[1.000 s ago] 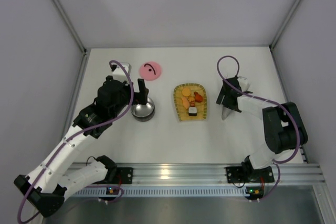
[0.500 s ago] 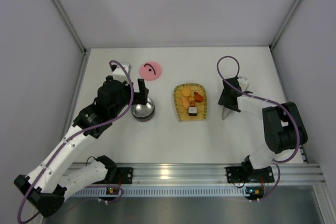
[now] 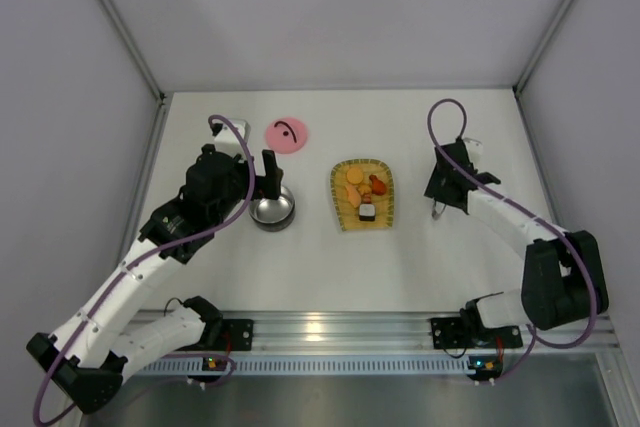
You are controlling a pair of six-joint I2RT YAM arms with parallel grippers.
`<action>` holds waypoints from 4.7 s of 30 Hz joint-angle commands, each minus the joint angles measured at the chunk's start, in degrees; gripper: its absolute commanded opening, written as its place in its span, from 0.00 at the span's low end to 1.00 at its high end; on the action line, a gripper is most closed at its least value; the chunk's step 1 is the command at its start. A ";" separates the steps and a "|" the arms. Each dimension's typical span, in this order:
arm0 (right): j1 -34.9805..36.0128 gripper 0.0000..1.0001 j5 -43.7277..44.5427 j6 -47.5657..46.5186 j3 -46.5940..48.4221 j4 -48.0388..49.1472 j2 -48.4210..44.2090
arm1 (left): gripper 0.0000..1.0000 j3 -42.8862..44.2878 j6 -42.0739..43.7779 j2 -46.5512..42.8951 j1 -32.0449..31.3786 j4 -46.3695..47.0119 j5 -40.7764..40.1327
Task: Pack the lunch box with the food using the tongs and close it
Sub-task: Pick up the clamp at the center of the board, then pick up the fake food from the plate, then place the fake food in the packing box.
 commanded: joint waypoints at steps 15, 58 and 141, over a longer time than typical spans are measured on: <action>1.80 0.48 -3.57 -5.93 7.27 -10.04 -14.19 | 0.99 1.64 0.83 0.59 0.11 0.52 -1.86; 28.87 0.43 1.69 -2.68 8.59 -19.62 -14.29 | 0.99 1.73 1.00 1.30 0.11 0.26 -2.82; 54.89 0.35 -3.23 -2.42 42.43 -16.28 14.19 | 0.99 2.17 -6.29 0.95 8.28 -2.38 -12.23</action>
